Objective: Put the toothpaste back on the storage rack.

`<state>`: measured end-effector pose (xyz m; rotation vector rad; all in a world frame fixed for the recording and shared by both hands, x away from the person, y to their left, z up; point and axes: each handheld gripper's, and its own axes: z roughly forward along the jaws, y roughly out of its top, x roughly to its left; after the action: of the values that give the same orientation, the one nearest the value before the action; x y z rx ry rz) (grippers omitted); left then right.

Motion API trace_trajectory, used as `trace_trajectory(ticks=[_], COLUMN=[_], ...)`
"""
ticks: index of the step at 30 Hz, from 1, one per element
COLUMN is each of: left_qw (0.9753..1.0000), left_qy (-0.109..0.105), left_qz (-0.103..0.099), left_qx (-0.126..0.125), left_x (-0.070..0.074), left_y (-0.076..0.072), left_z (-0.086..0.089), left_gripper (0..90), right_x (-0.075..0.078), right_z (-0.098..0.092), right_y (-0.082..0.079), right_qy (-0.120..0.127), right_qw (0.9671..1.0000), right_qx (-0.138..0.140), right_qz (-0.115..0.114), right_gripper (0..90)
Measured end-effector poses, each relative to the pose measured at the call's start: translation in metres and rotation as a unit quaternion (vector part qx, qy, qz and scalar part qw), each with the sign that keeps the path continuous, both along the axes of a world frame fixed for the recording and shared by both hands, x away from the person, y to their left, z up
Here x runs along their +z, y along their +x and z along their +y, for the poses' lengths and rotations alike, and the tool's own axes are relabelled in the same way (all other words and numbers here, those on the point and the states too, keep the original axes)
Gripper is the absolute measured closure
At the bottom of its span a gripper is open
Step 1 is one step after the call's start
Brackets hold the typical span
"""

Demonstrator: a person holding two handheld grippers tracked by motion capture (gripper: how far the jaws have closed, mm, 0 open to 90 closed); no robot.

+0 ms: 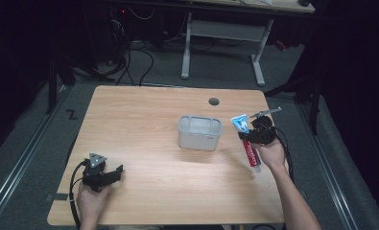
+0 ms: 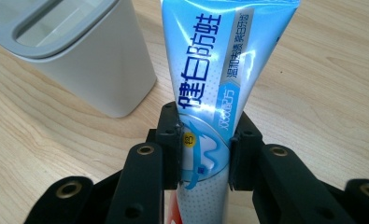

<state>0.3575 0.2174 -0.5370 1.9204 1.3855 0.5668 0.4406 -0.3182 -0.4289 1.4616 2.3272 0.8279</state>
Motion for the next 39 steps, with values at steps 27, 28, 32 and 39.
trace_trajectory(ticks=[27, 28, 32, 39], left_qw=[1.0, 1.0, 1.0, 0.9999], left_qy=[0.006, 0.007, 0.008, 0.01], left_qz=[0.001, 0.001, 0.0, 0.0], left_qx=[-0.001, -0.001, -0.001, -0.001], left_x=[0.0, 0.0, 0.0, 0.0], left_y=[0.0, 0.0, 0.0, 0.0], left_z=[-0.001, -0.001, -0.002, -0.002], left_gripper=[25.8, 25.8, 25.9, 25.9], right_x=[0.023, 0.026, 0.028, 0.039], right_z=[0.006, 0.006, 0.008, 0.02], right_y=[-0.026, -0.028, -0.03, -0.037], right_qy=[0.058, 0.065, 0.073, 0.085], right_qw=[0.9955, 0.995, 0.994, 0.9901], right_qx=[0.04, 0.041, 0.046, 0.068], right_qz=[-0.063, -0.064, -0.068, -0.089], right_gripper=[70.9, 70.9, 71.0, 71.5])
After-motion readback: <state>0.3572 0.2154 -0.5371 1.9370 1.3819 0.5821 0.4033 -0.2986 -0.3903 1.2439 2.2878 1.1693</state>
